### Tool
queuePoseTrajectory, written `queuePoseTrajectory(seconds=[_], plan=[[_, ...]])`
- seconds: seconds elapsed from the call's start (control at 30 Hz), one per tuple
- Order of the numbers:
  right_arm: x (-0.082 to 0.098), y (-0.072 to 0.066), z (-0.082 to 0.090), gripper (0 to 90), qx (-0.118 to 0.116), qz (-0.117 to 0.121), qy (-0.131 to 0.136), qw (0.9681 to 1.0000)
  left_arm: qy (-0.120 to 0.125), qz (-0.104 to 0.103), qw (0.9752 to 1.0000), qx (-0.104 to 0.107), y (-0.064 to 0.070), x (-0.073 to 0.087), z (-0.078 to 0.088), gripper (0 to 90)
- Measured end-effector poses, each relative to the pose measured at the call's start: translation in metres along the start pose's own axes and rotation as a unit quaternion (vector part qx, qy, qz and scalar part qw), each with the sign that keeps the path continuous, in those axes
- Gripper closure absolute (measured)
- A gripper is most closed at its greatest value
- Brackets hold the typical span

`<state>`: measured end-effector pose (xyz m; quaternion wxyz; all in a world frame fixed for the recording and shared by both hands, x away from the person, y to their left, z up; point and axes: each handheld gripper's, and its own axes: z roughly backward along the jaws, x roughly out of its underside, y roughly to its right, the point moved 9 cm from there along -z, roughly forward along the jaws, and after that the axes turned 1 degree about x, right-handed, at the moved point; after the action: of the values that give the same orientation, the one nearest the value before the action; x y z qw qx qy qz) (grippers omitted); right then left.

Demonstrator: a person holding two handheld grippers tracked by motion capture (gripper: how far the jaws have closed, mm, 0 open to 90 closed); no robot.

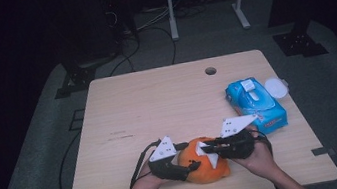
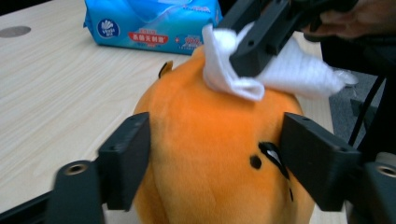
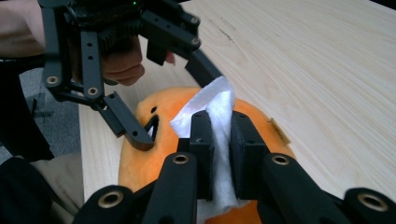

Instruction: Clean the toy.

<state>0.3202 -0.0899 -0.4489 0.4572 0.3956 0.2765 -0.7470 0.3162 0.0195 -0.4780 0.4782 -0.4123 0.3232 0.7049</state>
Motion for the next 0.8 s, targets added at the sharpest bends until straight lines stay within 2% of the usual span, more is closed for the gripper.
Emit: queuePoseTrajectory(seconds=[0.1, 0.23, 0.27, 0.3, 0.37, 0.4, 0.47, 0.53, 0.57, 0.73, 0.8], plan=[[0.004, 0.010, 0.006, 79.9, 0.010, -0.009, 0.000, 0.9999, -0.007, 0.004, 1.0000, -0.002, -0.003, 0.004, 0.001, 32.2], [0.015, 0.025, 0.017, 79.9, 0.026, -0.037, -0.001, 0.9990, -0.008, 0.013, 0.9999, -0.001, -0.005, 0.008, 0.005, 32.4], [0.016, 0.026, 0.017, 79.9, 0.022, -0.041, 0.002, 0.9989, -0.007, 0.014, 0.9999, 0.002, -0.005, 0.007, 0.005, 32.2], [0.016, 0.025, 0.017, 79.9, 0.017, -0.047, 0.004, 0.9987, -0.008, 0.011, 0.9999, 0.002, -0.005, 0.006, 0.006, 30.7], [0.012, 0.016, 0.013, 79.9, 0.012, -0.035, 0.004, 0.9993, 0.008, 0.010, 0.9999, 0.002, -0.004, -0.004, 0.007, 24.5], [0.009, 0.011, 0.010, 79.9, 0.007, -0.029, 0.005, 0.9995, 0.016, 0.009, 0.9998, 0.004, -0.003, -0.007, 0.007, 24.1], [0.003, 0.003, 0.005, 79.8, -0.004, -0.019, 0.009, 0.9998, 0.010, 0.005, 0.9999, -0.001, -0.003, -0.007, 0.006, 25.4], [0.001, 0.001, 0.003, 79.8, 0.001, -0.006, 0.004, 1.0000, 0.008, 0.010, 0.9999, -0.004, -0.004, -0.004, 0.005, 28.8], [0.002, 0.002, 0.004, 79.9, 0.005, -0.005, 0.001, 1.0000, 0.007, 0.014, 0.9999, -0.002, -0.005, -0.002, 0.004, 29.3], [0.014, 0.021, 0.011, 79.9, 0.016, -0.038, 0.002, 0.9992, 0.001, 0.017, 0.9999, -0.003, -0.007, 0.004, 0.005, 32.4], [0.020, 0.029, 0.015, 79.9, 0.024, -0.046, -0.002, 0.9986, 0.001, 0.026, 0.9997, -0.005, -0.010, 0.006, 0.007, 32.7]])
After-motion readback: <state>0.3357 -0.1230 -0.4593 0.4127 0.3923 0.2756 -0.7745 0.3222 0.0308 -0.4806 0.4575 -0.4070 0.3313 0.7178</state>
